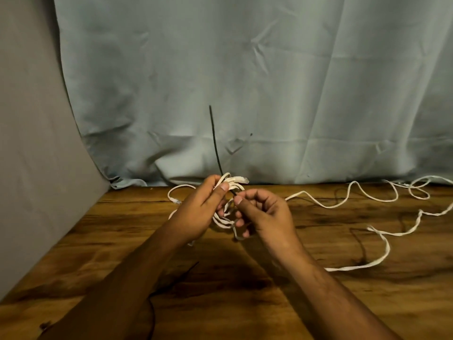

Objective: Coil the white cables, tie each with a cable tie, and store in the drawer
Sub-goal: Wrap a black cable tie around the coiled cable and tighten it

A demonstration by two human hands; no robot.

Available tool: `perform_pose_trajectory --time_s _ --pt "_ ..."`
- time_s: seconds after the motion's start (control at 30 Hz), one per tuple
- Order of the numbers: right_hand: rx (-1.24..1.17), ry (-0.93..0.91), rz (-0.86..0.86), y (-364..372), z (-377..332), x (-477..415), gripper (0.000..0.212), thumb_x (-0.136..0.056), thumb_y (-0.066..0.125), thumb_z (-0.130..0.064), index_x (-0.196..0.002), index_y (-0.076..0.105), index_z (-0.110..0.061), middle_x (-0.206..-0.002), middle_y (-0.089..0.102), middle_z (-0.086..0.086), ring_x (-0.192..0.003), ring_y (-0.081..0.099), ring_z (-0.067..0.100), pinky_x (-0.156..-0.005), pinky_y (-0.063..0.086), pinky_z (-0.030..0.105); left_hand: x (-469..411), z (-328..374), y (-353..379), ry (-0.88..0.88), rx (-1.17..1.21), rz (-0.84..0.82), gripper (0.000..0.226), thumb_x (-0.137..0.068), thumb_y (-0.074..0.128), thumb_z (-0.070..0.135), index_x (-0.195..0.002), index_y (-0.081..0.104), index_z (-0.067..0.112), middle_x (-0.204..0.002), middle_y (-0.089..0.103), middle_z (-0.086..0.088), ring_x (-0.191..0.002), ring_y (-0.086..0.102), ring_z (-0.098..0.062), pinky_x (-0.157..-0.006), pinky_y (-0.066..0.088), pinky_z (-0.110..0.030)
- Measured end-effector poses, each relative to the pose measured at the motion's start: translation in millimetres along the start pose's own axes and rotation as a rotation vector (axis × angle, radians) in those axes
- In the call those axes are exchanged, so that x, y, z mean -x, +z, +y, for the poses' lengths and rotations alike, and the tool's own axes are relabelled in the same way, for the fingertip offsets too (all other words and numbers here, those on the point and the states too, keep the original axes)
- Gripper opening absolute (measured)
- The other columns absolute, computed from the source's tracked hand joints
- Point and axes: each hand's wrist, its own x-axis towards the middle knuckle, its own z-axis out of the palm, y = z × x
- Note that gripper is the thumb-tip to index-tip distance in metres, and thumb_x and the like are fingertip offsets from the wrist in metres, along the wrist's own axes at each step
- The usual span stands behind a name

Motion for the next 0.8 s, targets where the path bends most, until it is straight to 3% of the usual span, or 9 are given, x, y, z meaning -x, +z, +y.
perform_pose_trajectory --time_s 0.13,0.27,0.37,0.47,0.67,0.8 --pt "0.039 -0.019 -0.021 -5.3 -7.0 -3.8 0.008 -0.09 0.075 -0.003 -0.097 0.071 -0.006 -0.071 0.071 0.01 -0.049 0.057 0.01 -0.044 0.044 0.019 -3.4 -4.8 -5.8 -0.045 0.029 0.103 0.023 -0.108 0.044 0.039 -0.09 0.06 0.039 -0.069 0.057 0.011 -0.067 0.055 -0.011 -0.071 0.05 -0.043" --pt "0.036 -0.097 -0.022 -9.9 -12.9 -8.2 0.016 -0.084 0.077 0.006 -0.091 0.071 -0.006 -0.072 0.071 0.009 -0.062 0.067 0.008 -0.06 0.053 0.018 -2.3 -12.9 -9.8 -0.112 -0.027 0.103 0.029 -0.107 0.044 0.041 -0.082 0.057 0.043 -0.063 0.056 0.013 -0.064 0.059 -0.013 -0.073 0.054 -0.05" --pt "-0.091 -0.06 -0.034 -9.9 -16.2 -4.2 0.019 -0.081 0.077 0.009 -0.096 0.075 -0.003 -0.087 0.074 0.017 -0.072 0.071 0.013 -0.064 0.056 0.021 -1.1 -14.5 -5.1 -0.135 -0.041 0.072 0.027 -0.107 0.044 0.043 -0.083 0.057 0.043 -0.065 0.055 0.013 -0.065 0.06 -0.013 -0.077 0.055 -0.055" --pt "-0.13 -0.046 -0.05 -9.5 -18.9 -2.1 0.028 -0.083 0.071 0.014 -0.105 0.075 -0.003 -0.096 0.079 0.015 -0.083 0.075 0.015 -0.068 0.06 0.024 -2.1 -15.3 -3.9 -0.144 -0.008 0.069 0.026 -0.107 0.045 0.041 -0.086 0.059 0.042 -0.066 0.054 0.013 -0.064 0.058 -0.013 -0.073 0.054 -0.05" --pt "-0.104 -0.113 -0.021 -7.2 -25.2 0.1 0.018 -0.083 0.074 -0.001 -0.099 0.078 -0.008 -0.093 0.08 0.015 -0.081 0.076 0.018 -0.072 0.062 0.026 -1.6 -13.4 0.1 -0.157 0.018 0.082 0.019 -0.108 0.045 0.036 -0.097 0.059 0.029 -0.069 0.054 0.007 -0.065 0.056 -0.014 -0.067 0.049 -0.037" --pt "-0.163 -0.14 -0.092 -11.1 -32.4 0.8 0.018 -0.079 0.075 -0.009 -0.095 0.081 -0.013 -0.107 0.079 0.012 -0.099 0.074 0.022 -0.085 0.061 0.033 -1.7 -16.6 -4.4 -0.167 -0.021 0.096 0.02 -0.107 0.045 0.042 -0.092 0.057 0.038 -0.063 0.056 0.01 -0.062 0.057 -0.014 -0.07 0.053 -0.05"
